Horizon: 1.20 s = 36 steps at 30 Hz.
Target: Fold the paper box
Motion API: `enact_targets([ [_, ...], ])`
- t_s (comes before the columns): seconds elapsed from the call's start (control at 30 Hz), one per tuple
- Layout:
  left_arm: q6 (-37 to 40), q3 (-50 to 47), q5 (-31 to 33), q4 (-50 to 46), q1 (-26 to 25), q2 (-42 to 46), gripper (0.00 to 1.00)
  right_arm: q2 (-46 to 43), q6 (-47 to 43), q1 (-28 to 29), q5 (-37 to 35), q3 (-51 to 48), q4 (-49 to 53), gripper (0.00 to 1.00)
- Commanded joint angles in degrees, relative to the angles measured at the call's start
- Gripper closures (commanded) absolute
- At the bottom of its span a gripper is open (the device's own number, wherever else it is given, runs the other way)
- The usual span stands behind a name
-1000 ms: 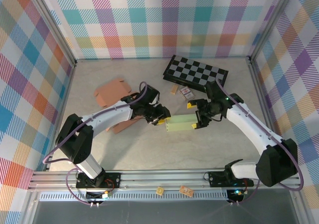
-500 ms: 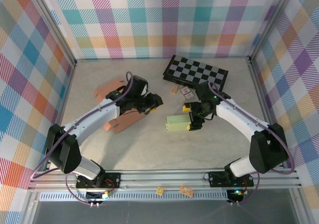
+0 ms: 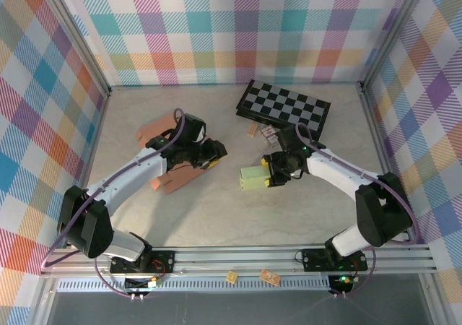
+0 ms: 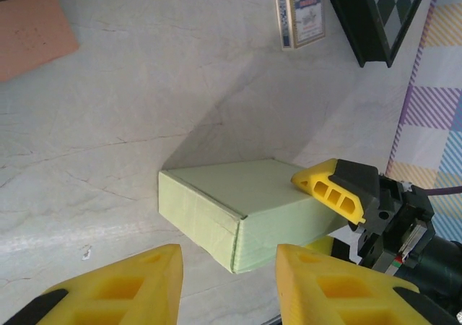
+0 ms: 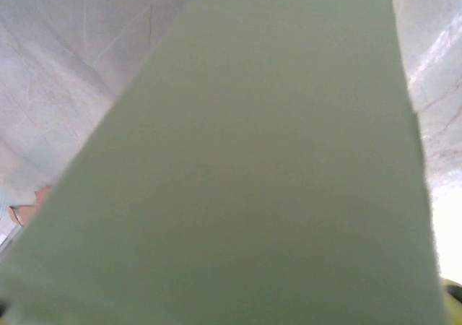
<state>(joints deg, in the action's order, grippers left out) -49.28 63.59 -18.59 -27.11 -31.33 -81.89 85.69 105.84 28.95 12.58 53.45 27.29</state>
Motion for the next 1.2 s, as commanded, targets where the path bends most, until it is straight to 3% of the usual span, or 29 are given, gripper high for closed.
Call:
enact_targets([
  [0.0,1.54,-0.84,-1.48,0.68,0.99,1.52,0.62,-0.55,-2.48,0.48,-2.28,-1.89,-2.93,0.45],
  [0.4,2.89,-5.33,-6.69,6.25,5.40,2.50,0.62,-9.09,-9.50,-1.49,-9.12,-6.73,-3.85,0.53],
  [0.67,3.15,-6.22,-8.19,7.79,6.54,2.87,0.62,-20.63,-21.40,-16.25,-6.28,-18.51,-16.42,0.53],
  [0.93,3.58,-5.79,-9.54,8.51,6.90,2.75,0.62,-17.40,-33.08,-34.34,11.50,-25.71,-34.72,0.54],
  [1.07,3.86,-5.77,-9.69,8.44,6.90,2.71,0.62,-14.94,-37.32,-38.03,14.97,-24.90,-35.36,0.51],
  [1.17,4.13,-5.16,-9.92,8.20,6.90,2.27,0.62,-14.76,-40.04,-40.05,14.52,-24.11,-30.94,0.43],
])
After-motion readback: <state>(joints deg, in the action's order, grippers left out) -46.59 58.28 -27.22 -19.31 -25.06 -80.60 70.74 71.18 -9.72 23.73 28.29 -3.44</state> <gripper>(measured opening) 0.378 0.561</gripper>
